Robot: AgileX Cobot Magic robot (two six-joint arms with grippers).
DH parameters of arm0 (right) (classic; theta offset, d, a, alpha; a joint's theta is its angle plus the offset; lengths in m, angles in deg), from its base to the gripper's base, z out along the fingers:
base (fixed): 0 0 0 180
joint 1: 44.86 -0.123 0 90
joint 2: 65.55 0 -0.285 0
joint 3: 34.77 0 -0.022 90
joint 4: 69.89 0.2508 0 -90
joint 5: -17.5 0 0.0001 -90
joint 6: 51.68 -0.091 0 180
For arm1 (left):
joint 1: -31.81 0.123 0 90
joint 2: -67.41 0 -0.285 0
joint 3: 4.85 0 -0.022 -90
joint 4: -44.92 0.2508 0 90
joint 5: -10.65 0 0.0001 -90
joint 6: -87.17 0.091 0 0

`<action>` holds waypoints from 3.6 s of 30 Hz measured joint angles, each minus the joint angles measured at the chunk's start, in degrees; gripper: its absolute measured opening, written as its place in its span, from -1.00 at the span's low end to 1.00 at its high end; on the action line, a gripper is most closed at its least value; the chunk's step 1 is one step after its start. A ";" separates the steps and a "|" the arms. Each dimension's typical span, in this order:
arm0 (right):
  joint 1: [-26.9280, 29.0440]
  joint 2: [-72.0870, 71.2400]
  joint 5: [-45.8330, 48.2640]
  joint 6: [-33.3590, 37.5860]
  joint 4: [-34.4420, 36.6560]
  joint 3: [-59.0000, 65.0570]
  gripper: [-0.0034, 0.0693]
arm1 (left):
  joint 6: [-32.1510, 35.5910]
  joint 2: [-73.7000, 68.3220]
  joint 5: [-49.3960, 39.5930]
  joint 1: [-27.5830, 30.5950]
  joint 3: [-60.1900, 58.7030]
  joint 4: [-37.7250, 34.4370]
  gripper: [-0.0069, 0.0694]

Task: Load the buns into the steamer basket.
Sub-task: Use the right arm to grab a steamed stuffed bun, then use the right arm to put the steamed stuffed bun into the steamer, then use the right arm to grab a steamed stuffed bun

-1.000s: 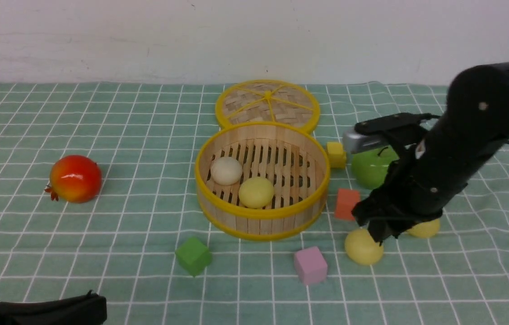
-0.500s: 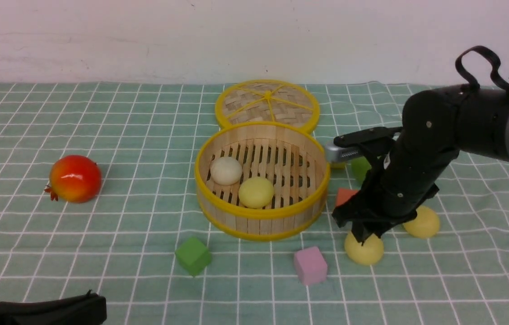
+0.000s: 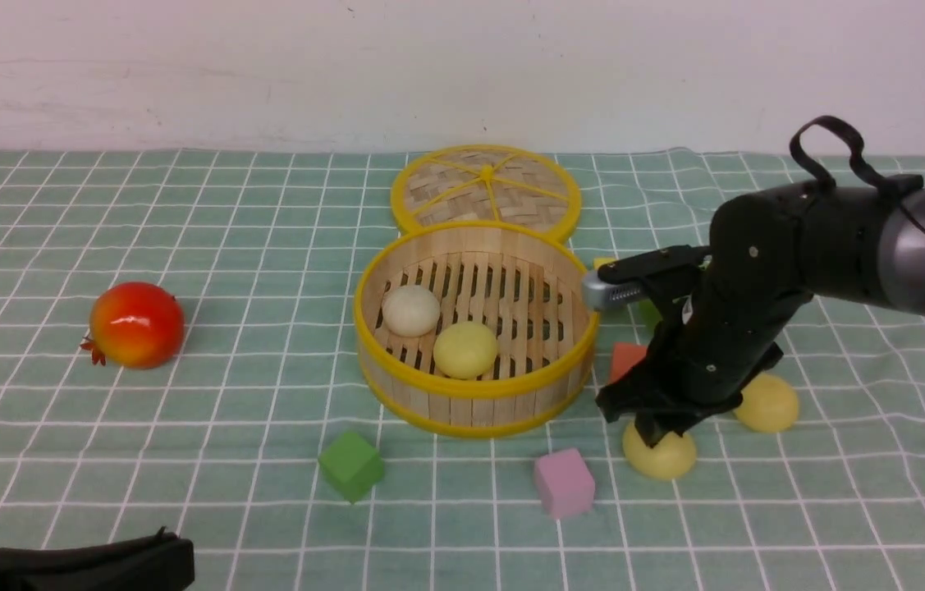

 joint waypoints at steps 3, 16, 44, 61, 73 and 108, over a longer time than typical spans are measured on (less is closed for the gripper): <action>0.00 -1.11 1.42 1.36 -0.36 -0.06 -0.76 | 0.00 0.00 0.00 0.00 0.00 0.00 -0.74; -0.62 -6.30 0.75 10.07 12.07 -16.05 -0.89 | 0.00 0.00 0.00 0.00 0.00 0.00 -0.74; -2.08 16.83 -5.86 17.58 17.54 -36.63 0.64 | 0.00 0.00 0.05 0.00 0.00 0.00 -0.67; 15.90 -3.97 25.27 0.71 -1.35 -18.42 -0.49 | 0.00 0.00 0.05 0.00 0.00 0.00 -0.63; 16.52 -4.19 8.27 1.01 6.77 -2.12 0.03 | 0.00 0.00 0.05 0.00 0.00 -0.11 -0.60; 16.52 -0.50 0.68 4.18 6.35 -1.95 -0.40 | 0.00 0.00 0.05 0.00 0.00 -0.16 -0.52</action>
